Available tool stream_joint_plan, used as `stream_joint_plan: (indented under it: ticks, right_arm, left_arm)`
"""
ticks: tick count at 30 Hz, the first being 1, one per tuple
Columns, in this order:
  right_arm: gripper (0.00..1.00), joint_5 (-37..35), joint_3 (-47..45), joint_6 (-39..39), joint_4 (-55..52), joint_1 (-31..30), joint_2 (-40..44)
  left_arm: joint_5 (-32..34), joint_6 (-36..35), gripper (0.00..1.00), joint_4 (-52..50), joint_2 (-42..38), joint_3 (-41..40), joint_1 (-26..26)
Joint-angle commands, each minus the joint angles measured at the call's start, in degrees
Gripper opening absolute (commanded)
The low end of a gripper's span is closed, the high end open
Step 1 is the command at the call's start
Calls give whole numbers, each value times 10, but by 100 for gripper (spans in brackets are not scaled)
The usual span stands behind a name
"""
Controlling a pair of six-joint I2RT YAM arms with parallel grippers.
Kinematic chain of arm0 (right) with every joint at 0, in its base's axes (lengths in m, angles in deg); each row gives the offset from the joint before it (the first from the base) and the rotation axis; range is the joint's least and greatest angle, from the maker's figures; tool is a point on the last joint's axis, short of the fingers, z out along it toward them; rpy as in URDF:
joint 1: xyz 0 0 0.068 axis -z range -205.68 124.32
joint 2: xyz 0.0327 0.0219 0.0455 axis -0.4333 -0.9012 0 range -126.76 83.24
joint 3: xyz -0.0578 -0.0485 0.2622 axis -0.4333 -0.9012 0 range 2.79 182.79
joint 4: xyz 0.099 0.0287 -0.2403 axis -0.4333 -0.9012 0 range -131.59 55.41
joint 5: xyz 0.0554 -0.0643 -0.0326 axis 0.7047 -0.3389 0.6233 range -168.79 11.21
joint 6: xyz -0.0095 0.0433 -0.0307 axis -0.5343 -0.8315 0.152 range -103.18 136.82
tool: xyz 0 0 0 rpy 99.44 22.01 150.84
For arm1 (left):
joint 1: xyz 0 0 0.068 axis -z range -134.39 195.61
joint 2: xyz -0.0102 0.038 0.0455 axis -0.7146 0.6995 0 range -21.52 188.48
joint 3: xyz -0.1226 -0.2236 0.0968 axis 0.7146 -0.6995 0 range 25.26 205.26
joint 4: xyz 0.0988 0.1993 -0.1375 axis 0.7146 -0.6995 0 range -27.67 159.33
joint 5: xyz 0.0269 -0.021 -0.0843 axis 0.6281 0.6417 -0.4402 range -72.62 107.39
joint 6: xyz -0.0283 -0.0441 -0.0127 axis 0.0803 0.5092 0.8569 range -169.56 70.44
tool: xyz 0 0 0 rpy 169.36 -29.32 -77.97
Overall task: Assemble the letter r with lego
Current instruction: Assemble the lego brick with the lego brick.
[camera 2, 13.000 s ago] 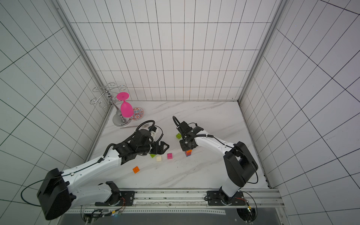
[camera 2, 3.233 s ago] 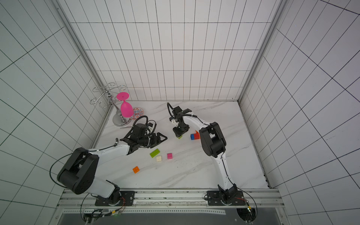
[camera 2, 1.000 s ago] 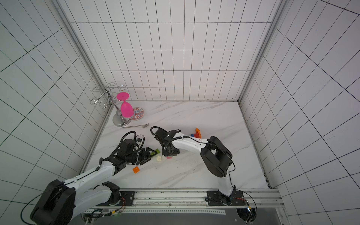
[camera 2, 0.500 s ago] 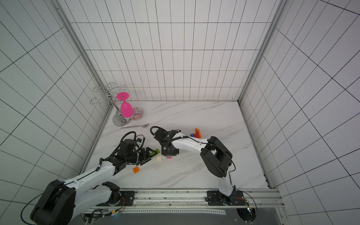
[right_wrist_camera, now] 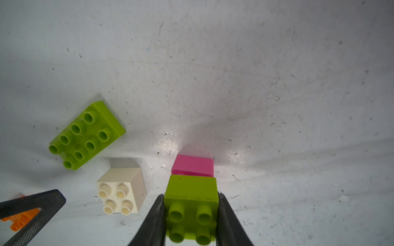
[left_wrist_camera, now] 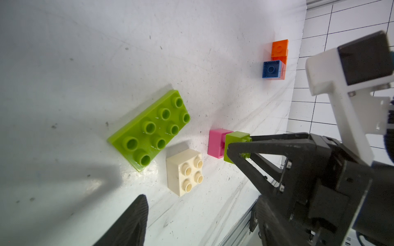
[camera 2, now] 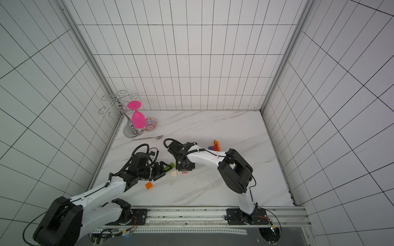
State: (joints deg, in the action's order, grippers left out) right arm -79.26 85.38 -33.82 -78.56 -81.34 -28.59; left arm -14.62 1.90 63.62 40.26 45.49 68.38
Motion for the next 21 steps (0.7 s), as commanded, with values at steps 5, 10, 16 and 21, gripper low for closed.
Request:
stream_joint_plan:
  ticks: [5,10,16,21]
  right_arm:
    - [0,-5,22,-16,-21,-3,-31]
    - [0,-14,32,-16,-46,2,-46]
    - [0,-10,49,5,-77,8,-77]
    - [0,-24,63,37,-107,9,-98]
  left_arm:
    - [-4,-6,72,10,-6,-7,-5]
    - [-6,-7,72,7,-11,-9,-8]
    - [-6,-8,72,-4,-26,-9,-12]
    - [-3,-7,72,-18,-43,-12,-18]
